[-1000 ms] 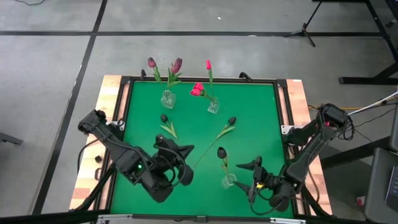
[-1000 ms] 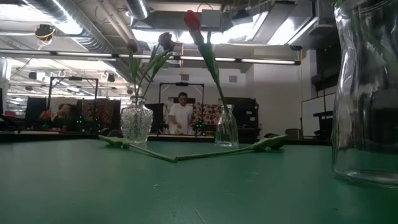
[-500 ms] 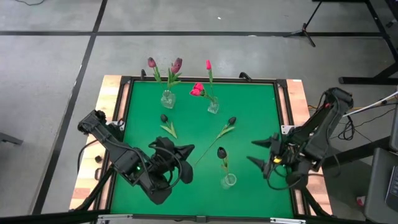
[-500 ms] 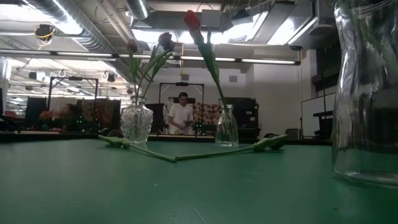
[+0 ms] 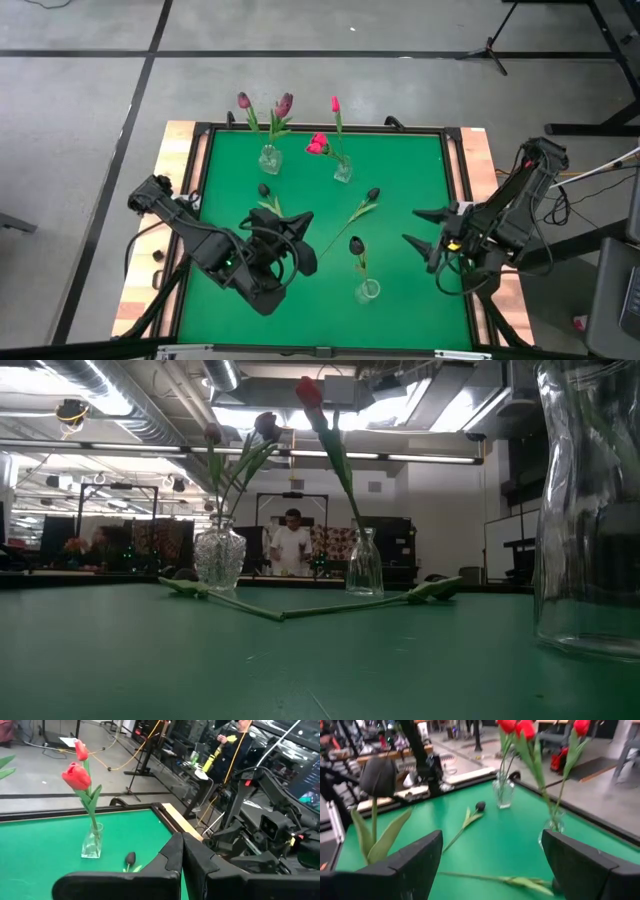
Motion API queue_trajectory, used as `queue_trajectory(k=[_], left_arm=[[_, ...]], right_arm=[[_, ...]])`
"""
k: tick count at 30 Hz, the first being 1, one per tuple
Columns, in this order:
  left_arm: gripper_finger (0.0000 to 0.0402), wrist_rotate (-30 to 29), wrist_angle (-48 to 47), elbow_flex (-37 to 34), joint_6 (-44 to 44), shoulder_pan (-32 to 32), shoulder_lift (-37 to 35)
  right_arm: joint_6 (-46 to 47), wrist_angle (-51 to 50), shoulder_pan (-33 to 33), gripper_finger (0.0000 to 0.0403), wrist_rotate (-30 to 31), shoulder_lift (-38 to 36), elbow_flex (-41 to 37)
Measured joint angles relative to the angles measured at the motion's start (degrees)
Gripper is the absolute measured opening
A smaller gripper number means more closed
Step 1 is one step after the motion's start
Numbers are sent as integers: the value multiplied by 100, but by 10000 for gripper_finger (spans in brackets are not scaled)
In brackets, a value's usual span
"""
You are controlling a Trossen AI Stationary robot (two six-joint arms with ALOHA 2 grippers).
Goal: Sort flowers into vase by color
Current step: Put the left black tulip into the bottom transparent vase
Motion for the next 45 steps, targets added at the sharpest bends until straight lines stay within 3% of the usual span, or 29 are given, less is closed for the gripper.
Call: queue_trajectory(k=[6, 10, 30, 34, 45], left_arm=[[0, 18, 66, 0, 204, 187, 0], [0, 383, 79, 0, 267, 261, -2], [0, 367, 478, 2, 302, 486, -1], [0, 700, 525, 2, 271, 515, 0], [0, 813, 1006, 4, 293, 792, 22]], right_arm=[[-2, 2, 0, 340, 454, 0, 0], [-2, -1, 0, 340, 445, 0, 0], [-40, -345, 0, 340, 404, 2, 0], [-40, -344, 0, 340, 382, 2, 0], [-42, -439, 0, 340, 184, 4, 0]])
